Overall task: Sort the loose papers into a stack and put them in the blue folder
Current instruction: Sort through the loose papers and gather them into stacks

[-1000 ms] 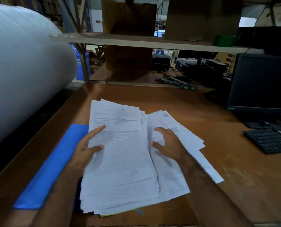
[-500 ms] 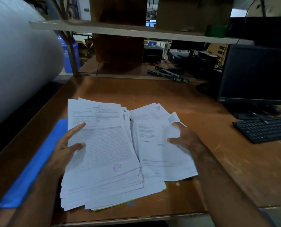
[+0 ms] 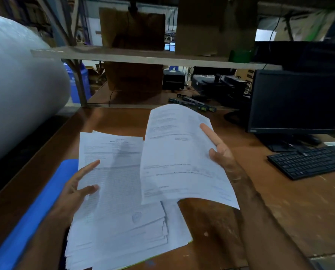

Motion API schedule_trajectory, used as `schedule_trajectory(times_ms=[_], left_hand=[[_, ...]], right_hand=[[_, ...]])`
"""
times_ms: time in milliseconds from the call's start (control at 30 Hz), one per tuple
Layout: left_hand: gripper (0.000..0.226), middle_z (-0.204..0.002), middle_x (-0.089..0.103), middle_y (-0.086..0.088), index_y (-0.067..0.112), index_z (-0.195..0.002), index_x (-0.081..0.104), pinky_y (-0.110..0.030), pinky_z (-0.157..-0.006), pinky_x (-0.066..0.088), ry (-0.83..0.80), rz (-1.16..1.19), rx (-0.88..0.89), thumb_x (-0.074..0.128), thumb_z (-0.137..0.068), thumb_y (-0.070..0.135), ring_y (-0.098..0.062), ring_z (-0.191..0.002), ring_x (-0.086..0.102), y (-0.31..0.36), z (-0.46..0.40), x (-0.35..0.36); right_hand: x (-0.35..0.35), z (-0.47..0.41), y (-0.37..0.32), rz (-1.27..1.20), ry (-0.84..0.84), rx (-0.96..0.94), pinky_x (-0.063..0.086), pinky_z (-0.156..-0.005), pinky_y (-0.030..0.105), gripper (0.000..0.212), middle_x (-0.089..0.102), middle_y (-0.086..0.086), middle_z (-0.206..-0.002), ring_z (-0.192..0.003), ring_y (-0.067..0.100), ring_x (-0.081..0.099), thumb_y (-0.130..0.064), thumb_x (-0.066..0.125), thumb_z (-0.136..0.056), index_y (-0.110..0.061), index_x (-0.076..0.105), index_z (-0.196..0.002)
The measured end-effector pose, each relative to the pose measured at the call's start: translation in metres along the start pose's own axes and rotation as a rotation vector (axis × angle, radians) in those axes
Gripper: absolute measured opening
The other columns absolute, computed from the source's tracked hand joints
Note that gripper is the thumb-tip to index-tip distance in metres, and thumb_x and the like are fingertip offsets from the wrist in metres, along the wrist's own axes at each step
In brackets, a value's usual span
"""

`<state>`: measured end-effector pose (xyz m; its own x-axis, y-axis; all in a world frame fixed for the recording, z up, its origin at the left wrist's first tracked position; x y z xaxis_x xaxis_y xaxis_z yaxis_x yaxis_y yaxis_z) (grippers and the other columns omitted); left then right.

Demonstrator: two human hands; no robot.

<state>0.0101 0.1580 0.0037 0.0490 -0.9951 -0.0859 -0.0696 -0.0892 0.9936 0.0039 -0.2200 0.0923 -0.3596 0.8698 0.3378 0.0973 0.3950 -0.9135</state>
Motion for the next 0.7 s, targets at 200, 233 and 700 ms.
schedule_trajectory(times_ms=[200, 233, 700], left_hand=[[0.066, -0.138, 0.059, 0.016, 0.037, -0.131, 0.065, -0.019, -0.076, 0.058, -0.038, 0.065, 0.018, 0.061, -0.09, -0.014, -0.007, -0.116, 0.062, 0.019, 0.006, 0.014], [0.066, -0.137, 0.06, 0.015, 0.036, -0.131, 0.066, -0.019, -0.074, 0.059, -0.036, 0.08, 0.01, 0.06, -0.09, -0.015, -0.01, -0.117, 0.063, 0.017, 0.007, 0.013], [0.065, -0.133, 0.058, 0.011, 0.04, -0.128, 0.064, -0.029, -0.079, 0.05, -0.012, 0.095, -0.022, 0.06, -0.091, -0.013, -0.008, -0.112, 0.058, 0.015, 0.001, 0.013]], right_hand=[[-0.017, -0.02, 0.064, 0.866, 0.081, 0.167, 0.049, -0.087, 0.007, 0.077, 0.055, -0.009, -0.143, -0.132, 0.015, 0.055, -0.016, 0.086, -0.081, -0.027, 0.049, -0.148], [-0.022, -0.02, 0.07, 0.918, 0.107, 0.177, 0.048, -0.09, 0.008, 0.077, 0.054, -0.009, -0.144, -0.132, 0.015, 0.054, -0.022, 0.085, -0.082, -0.027, 0.048, -0.149], [-0.035, -0.017, 0.058, 1.113, 0.301, 0.163, 0.028, -0.12, 0.032, 0.062, 0.044, -0.01, -0.156, -0.147, 0.014, 0.034, -0.026, 0.072, -0.093, -0.038, 0.048, -0.149]])
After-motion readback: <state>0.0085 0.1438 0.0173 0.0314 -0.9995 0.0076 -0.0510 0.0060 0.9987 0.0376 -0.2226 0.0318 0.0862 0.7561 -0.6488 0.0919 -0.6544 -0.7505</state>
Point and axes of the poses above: each hand's wrist, its own z-axis away from the middle knuckle, its own x-axis out of the palm, y = z × x, the point moved 10 cm from there along -z, towards the middle knuckle
